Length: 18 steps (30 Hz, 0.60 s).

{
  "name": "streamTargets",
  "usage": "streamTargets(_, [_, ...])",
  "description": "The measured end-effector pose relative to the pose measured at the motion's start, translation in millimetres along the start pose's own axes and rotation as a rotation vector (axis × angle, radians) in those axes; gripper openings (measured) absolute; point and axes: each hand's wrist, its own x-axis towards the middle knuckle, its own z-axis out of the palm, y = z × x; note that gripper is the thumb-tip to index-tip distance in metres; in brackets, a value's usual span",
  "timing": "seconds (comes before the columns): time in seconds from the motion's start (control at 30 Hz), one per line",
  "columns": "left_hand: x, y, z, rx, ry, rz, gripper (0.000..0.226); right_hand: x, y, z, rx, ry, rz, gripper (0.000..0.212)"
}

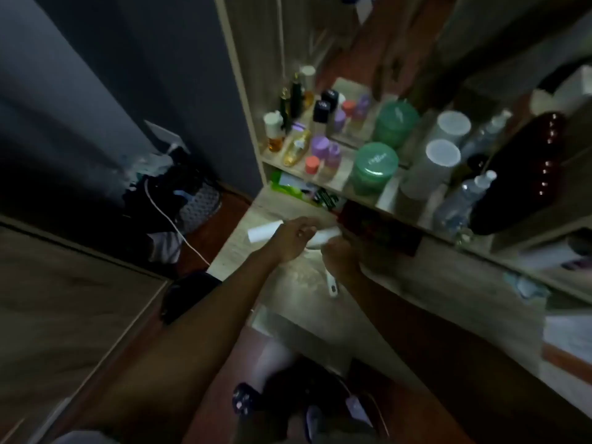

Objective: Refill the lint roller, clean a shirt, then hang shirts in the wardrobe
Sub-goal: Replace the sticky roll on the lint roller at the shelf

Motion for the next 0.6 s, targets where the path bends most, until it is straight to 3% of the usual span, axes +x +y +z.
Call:
streamTargets(0.03, [6,-3,6,0.011,-0.011,0.003,0.036,4,7,13,0.083,0.075,0.044,0.02])
streamTargets(0.13, [17,-16,16,0.102,-0.043,-0.015,0.045,-7,2,9,0.306,0.027,0.227,0.013])
streamTargets(0.2, [28,-31,24,0.133,-0.064,-0.03,0.045,-6,3,9,0.4,-0.082,0.447,0.036])
streamTargets(0.3, [45,-58,38,0.206,-0.092,-0.026,0.052,-1,1,9,0.23,-0.113,0.287,0.048])
streamTargets(0.4, [45,-70,41,0.221,-0.091,-0.023,0.064,-3,3,14,0.179,-0.357,0.266,0.041])
streamTargets(0.53, [11,-46,25,0.214,-0.164,-0.057,0.05,-14,-5,7,0.467,-0.324,0.345,0.026])
streamTargets(0.6, [-2,-44,18,0.168,-0.159,-0.051,0.05,-21,-18,-7,0.687,-0.293,0.519,0.025])
